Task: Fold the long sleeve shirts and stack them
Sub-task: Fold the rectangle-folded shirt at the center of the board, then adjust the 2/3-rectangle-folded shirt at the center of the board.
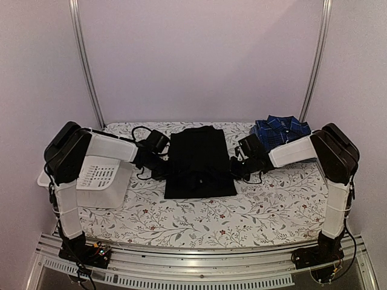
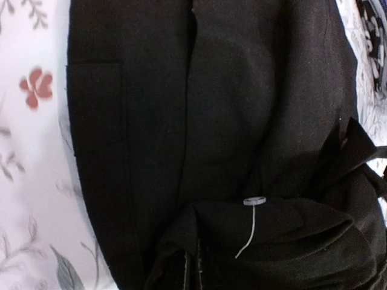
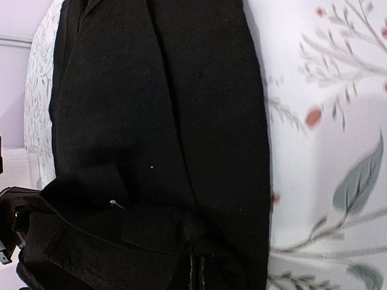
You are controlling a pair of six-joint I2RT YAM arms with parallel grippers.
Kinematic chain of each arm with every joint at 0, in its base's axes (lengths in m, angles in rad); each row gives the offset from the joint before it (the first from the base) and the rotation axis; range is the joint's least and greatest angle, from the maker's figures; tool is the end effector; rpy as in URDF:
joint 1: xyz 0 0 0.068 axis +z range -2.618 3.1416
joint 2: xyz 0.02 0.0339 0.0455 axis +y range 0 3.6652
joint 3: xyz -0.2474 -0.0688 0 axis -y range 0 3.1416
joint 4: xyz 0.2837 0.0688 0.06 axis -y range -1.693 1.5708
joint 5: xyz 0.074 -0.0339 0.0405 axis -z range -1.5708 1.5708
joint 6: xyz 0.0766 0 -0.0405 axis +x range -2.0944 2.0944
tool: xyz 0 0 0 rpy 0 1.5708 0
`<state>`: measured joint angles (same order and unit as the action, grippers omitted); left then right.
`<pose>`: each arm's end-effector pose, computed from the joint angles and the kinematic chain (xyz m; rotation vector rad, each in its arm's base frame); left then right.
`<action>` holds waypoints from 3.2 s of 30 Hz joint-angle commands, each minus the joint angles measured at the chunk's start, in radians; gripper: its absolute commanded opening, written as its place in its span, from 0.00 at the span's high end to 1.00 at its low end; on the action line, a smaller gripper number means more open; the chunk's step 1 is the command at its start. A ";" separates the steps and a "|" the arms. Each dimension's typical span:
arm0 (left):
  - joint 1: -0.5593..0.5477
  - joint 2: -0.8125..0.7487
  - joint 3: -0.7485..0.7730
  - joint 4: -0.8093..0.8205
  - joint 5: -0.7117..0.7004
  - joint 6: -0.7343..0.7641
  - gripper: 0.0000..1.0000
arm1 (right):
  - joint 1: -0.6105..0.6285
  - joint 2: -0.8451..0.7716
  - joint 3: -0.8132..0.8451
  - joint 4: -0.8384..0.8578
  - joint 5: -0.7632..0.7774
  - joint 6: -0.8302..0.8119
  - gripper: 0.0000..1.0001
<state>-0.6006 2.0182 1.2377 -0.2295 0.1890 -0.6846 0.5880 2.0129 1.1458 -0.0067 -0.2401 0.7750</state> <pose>0.3633 -0.2663 0.0532 -0.0401 2.7245 -0.6768 0.3647 0.2650 0.0458 0.1302 2.6184 0.8448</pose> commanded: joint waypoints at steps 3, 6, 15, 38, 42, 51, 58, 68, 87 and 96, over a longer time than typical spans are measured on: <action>-0.096 -0.156 -0.178 -0.017 -0.034 -0.059 1.00 | 0.091 -0.172 -0.208 -0.050 0.035 0.076 1.00; -0.125 -0.221 -0.227 -0.025 -0.064 -0.082 1.00 | 0.107 -0.249 -0.268 -0.050 0.054 0.111 1.00; -0.128 -0.319 -0.248 -0.073 -0.147 -0.082 0.97 | 0.107 -0.322 -0.235 -0.104 0.108 0.098 0.93; -0.210 -0.621 -0.404 -0.167 -0.122 -0.006 0.48 | 0.300 -0.463 -0.256 -0.301 0.340 -0.126 0.46; -0.244 -0.640 -0.452 -0.126 -0.102 -0.011 0.52 | 0.348 -0.453 -0.277 -0.302 0.364 -0.134 0.46; -0.263 -0.545 -0.455 -0.057 -0.102 -0.023 0.54 | 0.385 -0.360 -0.233 -0.301 0.408 -0.141 0.48; -0.263 -0.464 -0.435 0.002 -0.100 -0.030 0.57 | 0.387 -0.307 -0.197 -0.309 0.441 -0.143 0.53; -0.262 -0.416 -0.398 0.015 -0.109 -0.028 0.84 | 0.386 -0.261 -0.132 -0.339 0.474 -0.151 0.70; -0.135 -0.294 -0.189 -0.013 -0.049 -0.027 1.00 | 0.285 -0.190 0.106 -0.440 0.514 -0.150 0.93; -0.044 -0.168 -0.005 -0.068 -0.064 0.009 0.81 | 0.178 -0.111 0.239 -0.456 0.489 -0.166 0.70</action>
<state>-0.6697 1.8339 1.1645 -0.2630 0.1295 -0.7074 0.7959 1.8896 1.3365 -0.4381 0.2497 0.6182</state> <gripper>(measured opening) 0.111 0.261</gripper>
